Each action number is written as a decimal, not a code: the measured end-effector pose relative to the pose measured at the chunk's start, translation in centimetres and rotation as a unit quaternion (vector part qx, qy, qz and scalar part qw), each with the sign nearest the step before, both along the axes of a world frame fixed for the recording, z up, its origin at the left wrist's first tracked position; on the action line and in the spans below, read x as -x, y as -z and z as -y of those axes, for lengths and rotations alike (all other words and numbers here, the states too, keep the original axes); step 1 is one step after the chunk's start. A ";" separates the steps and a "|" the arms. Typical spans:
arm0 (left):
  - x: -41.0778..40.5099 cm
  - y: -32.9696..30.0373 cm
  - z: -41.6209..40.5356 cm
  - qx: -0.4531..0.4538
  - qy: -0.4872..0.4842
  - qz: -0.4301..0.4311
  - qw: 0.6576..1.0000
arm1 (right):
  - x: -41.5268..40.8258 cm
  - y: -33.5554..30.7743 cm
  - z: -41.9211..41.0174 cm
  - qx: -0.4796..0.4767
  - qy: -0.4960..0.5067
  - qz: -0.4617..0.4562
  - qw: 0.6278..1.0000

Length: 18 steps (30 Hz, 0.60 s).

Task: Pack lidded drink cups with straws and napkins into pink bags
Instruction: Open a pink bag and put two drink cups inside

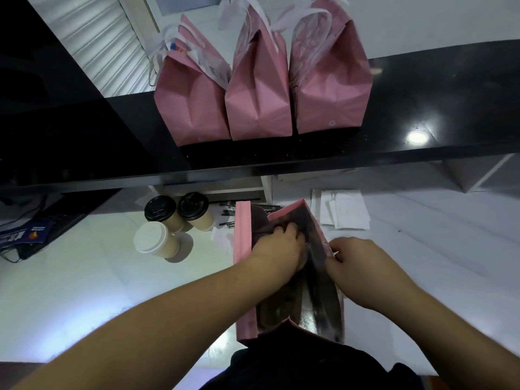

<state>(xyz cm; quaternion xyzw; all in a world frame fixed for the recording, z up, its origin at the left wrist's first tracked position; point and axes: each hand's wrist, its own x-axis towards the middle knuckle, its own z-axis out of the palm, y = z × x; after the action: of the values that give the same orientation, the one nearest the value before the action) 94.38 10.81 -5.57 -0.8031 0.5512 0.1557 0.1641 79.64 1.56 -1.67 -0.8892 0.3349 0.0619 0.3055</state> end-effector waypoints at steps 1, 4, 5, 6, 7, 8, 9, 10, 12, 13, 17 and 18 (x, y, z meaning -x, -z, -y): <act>-0.1 0.1 0.0 0.001 -0.003 0.001 1.000 | 0.0 0.0 0.0 0.002 -0.001 -0.001 1.000; -0.5 0.1 0.1 0.020 -0.001 -0.012 1.000 | 0.0 -0.1 0.0 0.002 0.000 0.004 1.000; -0.6 0.1 0.1 0.030 0.002 -0.019 0.999 | -0.1 -0.1 0.0 0.003 0.000 0.005 1.000; -0.7 0.2 0.1 0.037 0.008 -0.020 0.999 | -0.1 -0.1 0.1 0.004 -0.002 0.004 1.000; -0.7 0.3 0.0 0.041 0.015 -0.017 0.999 | -0.1 -0.1 0.0 0.006 -0.004 0.002 1.000; -0.6 0.4 -0.1 0.040 0.021 -0.009 0.999 | -0.1 -0.1 0.0 0.008 -0.007 0.000 1.000; -0.5 0.5 -0.1 0.040 0.022 -0.006 0.999 | -0.1 -0.1 0.0 0.009 -0.008 -0.002 1.000; -0.5 0.8 -0.2 0.041 0.016 -0.009 0.999 | 0.0 -0.1 0.0 0.009 -0.008 -0.004 1.000; -0.4 1.2 -0.4 0.041 0.009 -0.022 0.999 | 0.0 -0.1 0.0 0.008 -0.005 -0.006 1.000; -0.4 1.4 -0.5 0.037 0.003 -0.031 0.999 | 0.0 -0.1 0.0 0.007 -0.004 -0.008 1.000; -0.5 1.6 -0.5 0.032 -0.054 -0.067 0.996 | 0.0 -0.3 -0.3 0.021 -0.011 -0.017 1.000; -0.6 1.6 -0.4 0.033 -0.057 -0.060 0.996 | -0.1 -0.4 -0.4 0.023 -0.013 -0.016 1.000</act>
<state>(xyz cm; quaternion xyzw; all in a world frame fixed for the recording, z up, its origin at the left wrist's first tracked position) 94.96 11.24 -7.13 -0.8271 0.5186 0.1945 0.0953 79.71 1.98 -1.31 -0.8993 0.3290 0.0725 0.2789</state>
